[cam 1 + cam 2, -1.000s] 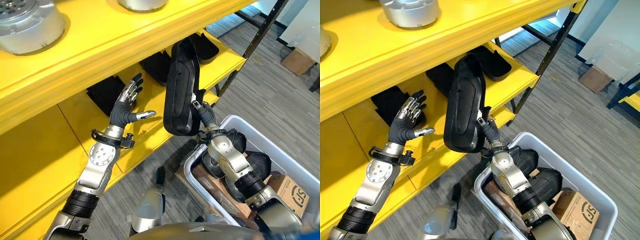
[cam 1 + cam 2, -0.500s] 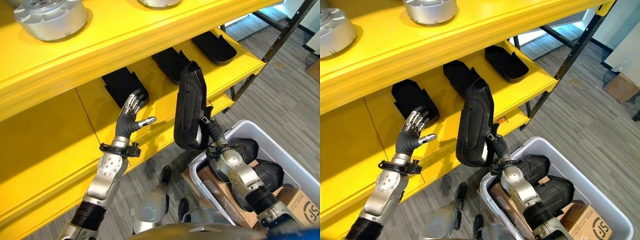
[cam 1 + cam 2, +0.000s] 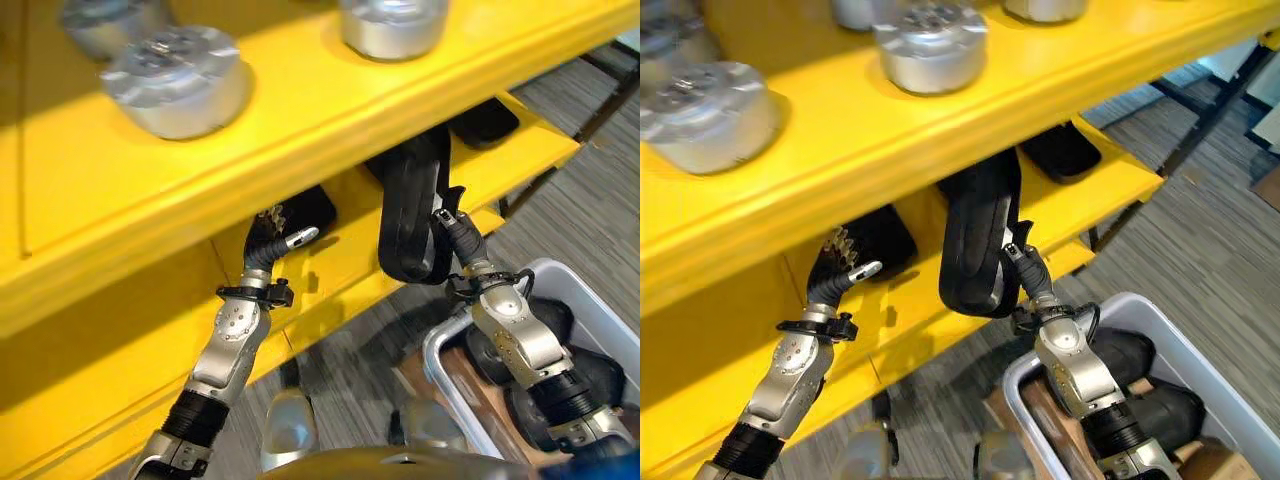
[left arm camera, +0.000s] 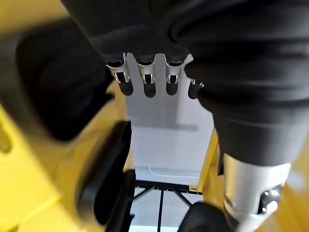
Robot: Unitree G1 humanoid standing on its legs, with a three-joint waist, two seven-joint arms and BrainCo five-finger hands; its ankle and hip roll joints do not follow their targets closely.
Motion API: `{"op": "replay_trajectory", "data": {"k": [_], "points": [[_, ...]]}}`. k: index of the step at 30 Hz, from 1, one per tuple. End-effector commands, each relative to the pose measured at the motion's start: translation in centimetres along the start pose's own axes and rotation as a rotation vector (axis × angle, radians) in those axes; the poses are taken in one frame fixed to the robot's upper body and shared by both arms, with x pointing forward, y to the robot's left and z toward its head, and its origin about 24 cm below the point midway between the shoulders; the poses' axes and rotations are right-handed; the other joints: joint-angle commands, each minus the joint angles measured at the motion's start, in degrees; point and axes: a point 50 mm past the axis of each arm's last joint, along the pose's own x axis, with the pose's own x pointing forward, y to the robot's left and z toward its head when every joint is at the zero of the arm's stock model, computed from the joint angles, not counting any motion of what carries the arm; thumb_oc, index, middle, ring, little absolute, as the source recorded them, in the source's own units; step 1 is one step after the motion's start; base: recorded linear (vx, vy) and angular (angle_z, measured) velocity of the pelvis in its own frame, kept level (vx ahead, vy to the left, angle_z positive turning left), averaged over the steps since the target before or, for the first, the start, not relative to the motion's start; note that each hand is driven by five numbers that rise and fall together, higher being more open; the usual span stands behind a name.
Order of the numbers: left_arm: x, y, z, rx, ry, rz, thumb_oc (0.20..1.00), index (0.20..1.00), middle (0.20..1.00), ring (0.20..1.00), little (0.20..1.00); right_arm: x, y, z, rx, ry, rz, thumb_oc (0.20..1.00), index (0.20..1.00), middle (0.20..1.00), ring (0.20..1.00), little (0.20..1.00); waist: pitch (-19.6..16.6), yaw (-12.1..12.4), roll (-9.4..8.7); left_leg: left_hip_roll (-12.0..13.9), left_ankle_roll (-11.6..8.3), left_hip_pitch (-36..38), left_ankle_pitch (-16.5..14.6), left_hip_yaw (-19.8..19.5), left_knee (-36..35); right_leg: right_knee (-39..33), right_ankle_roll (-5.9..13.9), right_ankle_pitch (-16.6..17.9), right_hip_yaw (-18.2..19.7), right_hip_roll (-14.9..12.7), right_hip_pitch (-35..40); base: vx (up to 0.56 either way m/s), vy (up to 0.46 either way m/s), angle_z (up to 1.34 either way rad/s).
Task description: Move parts from the plastic box to the shelf.
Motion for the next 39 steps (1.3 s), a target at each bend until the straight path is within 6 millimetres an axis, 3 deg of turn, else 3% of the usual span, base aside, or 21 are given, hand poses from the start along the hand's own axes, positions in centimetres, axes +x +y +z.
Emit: {"op": "replay_trajectory", "data": {"k": [1, 5, 8, 9, 10, 11, 13, 15, 17, 18, 19, 20, 21, 25, 28, 32, 34, 35, 36, 37, 39], "points": [[-0.8, 0.1, 0.8, -0.045, -0.039, 0.004, 1.0, 1.0, 1.0, 1.0, 1.0, -0.3, 1.2, 2.0, 0.051, -0.106, 0.082, 0.2, 0.2, 0.2, 0.2, 0.2, -3.4, 0.5, 0.88, 3.8, -8.26, 3.3, -8.5, -0.5, 1.9, -6.7, -1.68, 1.9, -5.7, 3.8, 5.6, 0.03, 0.546, 0.71], [-1.3, 0.2, 1.4, -0.045, -0.081, -0.03, 1.0, 1.0, 1.0, 1.0, 1.0, -0.6, 1.7, 1.8, 0.05, -0.122, 0.059, 0.2, 0.2, 0.2, 0.2, 0.2, -3.7, 2.4, 1.26, 0.1, -7.44, 5.3, -10.2, -1.7, 0.4, -10.9, 0.98, 5.2, -7.1, 1.6, 6.9, 0.01, 0.357, 0.24], [-1.7, 0.5, 1.9, -0.049, -0.096, -0.024, 1.0, 1.0, 1.0, 1.0, 1.0, -0.6, 2.2, 1.7, 0.061, -0.122, 0.067, 0.2, 0.2, 0.2, 0.2, 0.2, -4.0, 3.8, 0.81, -1.3, -6.54, 6.0, -11.3, -1.4, -0.5, -14.0, 3.35, 7.8, -7.7, -0.3, 7.6, -0.02, 0.262, 0.09], [-1.8, 0.5, 2.2, -0.037, -0.101, -0.023, 1.0, 1.0, 1.0, 1.0, 1.0, -0.7, 2.7, 1.7, 0.071, -0.124, 0.071, 0.2, 0.2, 0.2, 0.2, 0.2, -4.2, 4.5, 0.22, -2.2, -5.58, 6.3, -11.9, -0.6, -1.0, -16.1, 5.04, 9.7, -7.9, -1.9, 8.2, -0.03, 0.185, 0.14], [-1.8, 0.5, 2.2, -0.037, -0.101, -0.023, 1.0, 1.0, 1.0, 1.0, 1.0, -0.7, 2.7, 1.7, 0.071, -0.124, 0.071, 0.2, 0.2, 0.2, 0.2, 0.2, -4.2, 4.5, 0.21, -2.2, -5.57, 6.3, -12.0, -0.6, -1.0, -16.2, 5.05, 9.8, -7.9, -1.9, 8.3, -0.08, 0.232, 0.15], [-1.8, 0.4, 2.3, -0.015, -0.105, -0.048, 1.0, 1.0, 1.0, 1.0, 1.0, -1.0, 3.2, 1.5, 0.083, -0.117, 0.078, 0.2, 0.2, 0.2, 0.2, 0.2, -4.4, 5.2, -0.68, -3.2, -4.46, 6.1, -12.7, 0.3, -1.1, -18.6, 6.52, 12.2, -7.9, -3.3, 8.6, -0.08, 0.139, 0.12], [-2.0, 0.4, 2.2, 0.01, -0.09, -0.05, 1.0, 1.0, 1.0, 1.0, 1.0, -1.1, 3.6, 1.2, 0.095, -0.106, 0.092, 0.2, 0.2, 0.2, 0.2, 0.2, -4.3, 5.9, -1.42, -4.1, -3.45, 6.2, -13.3, 1.3, -1.5, -20.4, 7.4, 15.7, -8.8, -4.5, 8.1, -0.1, 0.15, 0.04], [-2.4, 0.7, 1.8, 0.01, -0.07, -0.027, 1.0, 1.0, 1.0, 1.0, 1.0, -1.0, 4.2, 0.9, 0.103, -0.103, 0.124, 0.2, 0.2, 0.2, 0.2, 0.2, -4.3, 6.6, -1.88, -4.3, -2.94, 7.0, -13.5, 3.1, -2.8, -20.6, 7.92, 18.1, -10.6, -4.8, 6.8, -0.1, 0.102, -0.15], [-2.6, 0.7, 1.6, 0.034, -0.063, -0.023, 1.0, 1.0, 1.0, 1.0, 1.0, -1.0, 4.7, 0.8, 0.112, -0.096, 0.144, 0.2, 0.2, 0.2, 0.2, 0.2, -4.3, 6.6, -1.94, -4.6, -2.29, 7.4, -13.5, 3.2, -3.9, -18.2, 8.01, 17.1, -9.5, -2.9, 5.6, -0.09, 0.05, -0.4], [-2.6, 0.5, 1.4, 0.039, -0.049, -0.027, 1.0, 1.0, 1.0, 1.0, 1.0, -1.0, 4.9, 0.7, 0.116, -0.093, 0.147, 0.2, 0.2, 0.2, 0.2, 0.2, -4.4, 6.3, -1.98, -5.1, -1.81, 7.1, -13.4, 2.6, -4.2, -16.0, 7.79, 16.3, -7.4, -0.8, 4.9, -0.09, -0.006, -0.36], [-2.7, 0.3, 1.0, 0.018, -0.024, -0.036, 1.0, 1.0, 1.0, 1.0, 1.0, -1.2, 5.0, 0.7, 0.116, -0.091, 0.153, 0.2, 0.2, 0.2, 0.2, 0.2, -4.7, 5.5, -2.34, -6.4, -1.07, 6.3, -13.1, 1.2, -4.5, -11.8, 6.82, 14.5, -3.6, 4.2, 4.2, -0.11, -0.014, 0.13], [-2.8, 0.3, 0.8, 0.007, -0.02, -0.042, 1.0, 1.0, 1.0, 1.0, 1.0, -1.3, 5.0, 0.7, 0.11, -0.089, 0.153, 0.2, 0.2, 0.2, 0.2, 0.2, -4.9, 5.3, -2.35, -7.0, -0.94, 5.7, -12.7, 0.4, -4.6, -8.6, 6.33, 14.6, -1.7, 6.9, 2.8, -0.22, -0.04, 0.59], [-2.8, 0.2, 0.8, -0.031, -0.01, -0.052, 1.0, 1.0, 1.0, 1.0, 1.0, -1.4, 4.8, 0.8, 0.082, -0.095, 0.155, 0.2, 0.2, 0.2, 0.2, 0.2, -4.8, 4.7, -2.89, -8.8, -1.05, 3.1, -11.9, -1.4, -3.9, -5.3, 4.88, 13.3, 2.7, 12.4, 2.2, -0.24, -0.067, 0.73], [-2.4, 0.4, 0.0, -0.099, 0.048, -0.045, 1.0, 1.0, 1.0, 1.0, 1.0, -1.0, 4.7, 0.4, 0.022, -0.094, 0.163, 0.2, 0.2, 0.2, 0.2, 0.2, -3.5, 6.2, -3.65, -11.5, -1.48, -1.9, -10.4, -4.6, -0.4, -13.3, 2.0, 10.2, 2.4, 12.5, 6.0, -0.2, -0.164, 0.5], [-2.4, -0.1, -0.3, -0.145, 0.054, -0.059, 1.0, 1.0, 1.0, 1.0, 1.0, -0.6, 5.4, 0.3, 0.001, -0.098, 0.189, 0.2, 0.2, 0.2, 0.2, 0.2, -2.3, 7.0, -2.66, -10.8, -3.09, -4.7, -8.1, -6.3, 0.0, -16.7, -0.16, 6.2, 3.2, 13.9, 8.6, -0.19, -0.181, 0.34], [-2.6, -0.5, -1.0, -0.141, 0.092, -0.055, 1.0, 1.0, 1.0, 1.0, 1.0, -0.7, 5.7, 0.2, -0.01, -0.093, 0.215, 0.2, 0.2, 0.2, 0.2, 0.2, -1.8, 7.2, -2.21, -9.8, -4.5, -7.1, -6.0, -6.3, 0.3, -18.4, -1.31, 5.5, 3.2, 14.5, 10.8, -0.09, -0.098, 0.09], [-2.6, -0.7, -1.2, -0.136, 0.113, -0.06, 1.0, 1.0, 1.0, 1.0, 1.0, -1.0, 5.7, 0.0, -0.012, -0.085, 0.215, 0.2, 0.2, 0.2, 0.2, 0.2, -1.9, 6.5, -1.77, -8.6, -4.91, -7.6, -5.9, -2.4, 0.6, -18.4, -1.56, 5.2, 1.7, 14.4, 10.9, -0.15, -0.101, 0.07], [-2.4, -1.0, -1.3, -0.134, 0.121, -0.083, 1.0, 1.0, 1.0, 1.0, 1.0, -1.3, 5.6, -0.1, -0.005, -0.078, 0.199, 0.2, 0.2, 0.2, 0.2, 0.2, -2.0, 5.4, -1.51, -7.3, -4.98, -7.9, -6.4, 2.8, 1.6, -18.3, -1.81, 4.9, -0.2, 14.0, 10.8, -0.14, -0.071, 0.31], [-2.3, -1.2, -1.4, -0.136, 0.122, -0.093, 1.0, 1.0, 1.0, 1.0, 1.0, -1.4, 5.5, -0.2, -0.004, -0.075, 0.192, 0.2, 0.2, 0.2, 0.2, 0.2, -2.1, 4.9, -1.43, -6.8, -4.96, -8.0, -6.7, 4.5, 1.9, -18.3, -1.94, 4.8, -0.9, 13.8, 10.8, -0.2, -0.031, 1.07], [-1.9, -1.8, -1.3, -0.128, 0.12, -0.131, 1.0, 1.0, 1.0, 1.0, 1.0, -1.7, 5.2, -0.4, 0.0, -0.073, 0.159, 0.2, 0.2, 0.2, 0.2, 0.2, -2.2, 3.0, -1.91, -6.0, -4.37, -6.6, -9.8, 9.1, 3.9, -17.1, -1.86, 3.1, -3.1, 12.1, 10.7, -0.26, 0.008, 1.46], [-1.8, -1.9, -1.2, -0.126, 0.117, -0.13, 1.0, 1.0, 1.0, 1.0, 1.0, -1.7, 5.3, -0.4, -0.009, -0.076, 0.167, 0.2, 0.2, 0.2, 0.2, 0.2, -2.1, 3.0, -1.68, -4.9, -3.86, -7.2, -10.1, 8.2, 6.2, -15.9, -2.46, 4.0, -3.4, 12.1, 9.0, -0.21, 0.04, 1.35]]}}
